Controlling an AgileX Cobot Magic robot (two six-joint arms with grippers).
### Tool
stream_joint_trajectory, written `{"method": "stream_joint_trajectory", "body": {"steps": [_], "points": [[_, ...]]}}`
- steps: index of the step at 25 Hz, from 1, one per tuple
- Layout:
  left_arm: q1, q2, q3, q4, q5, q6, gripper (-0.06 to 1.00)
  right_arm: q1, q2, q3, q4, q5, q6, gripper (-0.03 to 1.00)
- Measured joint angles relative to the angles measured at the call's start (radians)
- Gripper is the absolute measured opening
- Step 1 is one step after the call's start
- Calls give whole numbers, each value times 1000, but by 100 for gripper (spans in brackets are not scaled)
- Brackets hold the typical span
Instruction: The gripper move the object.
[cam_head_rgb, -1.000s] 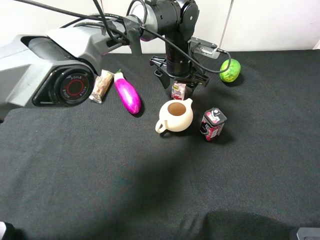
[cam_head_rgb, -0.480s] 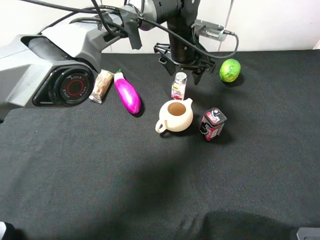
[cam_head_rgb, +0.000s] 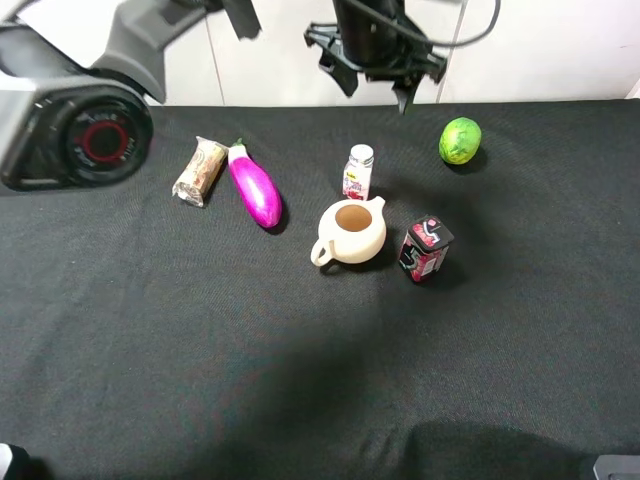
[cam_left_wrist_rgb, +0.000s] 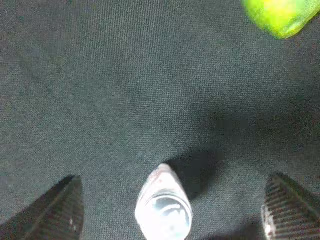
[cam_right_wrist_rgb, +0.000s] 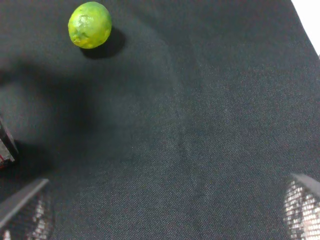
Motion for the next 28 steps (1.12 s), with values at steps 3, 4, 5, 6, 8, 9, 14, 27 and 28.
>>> {"method": "stream_joint_trajectory", "body": {"steps": [3,4,5,6,8,9,14,27,28], "points": [[0,-47,0,4,1,1,76,0,0,0,0,0,0,69],[0,-63,0,7,1,1,76,0,0,0,0,0,0,69],[0,-77,0,12,1,1,76,0,0,0,0,0,0,69],[0,-94,0,18,1,1,76,0,0,0,0,0,0,69],[0,-124,-1,27,1,2,76,0,0,0,0,0,0,69],[0,-141,-1,29,0,3,76,0,0,0,0,0,0,69],[0,-215,-1,32,0,9,76,0,0,0,0,0,0,69],[0,-373,50,49,0,29,76,0,0,0,0,0,0,69],[0,-389,72,50,0,31,76,0,0,0,0,0,0,69]]}}
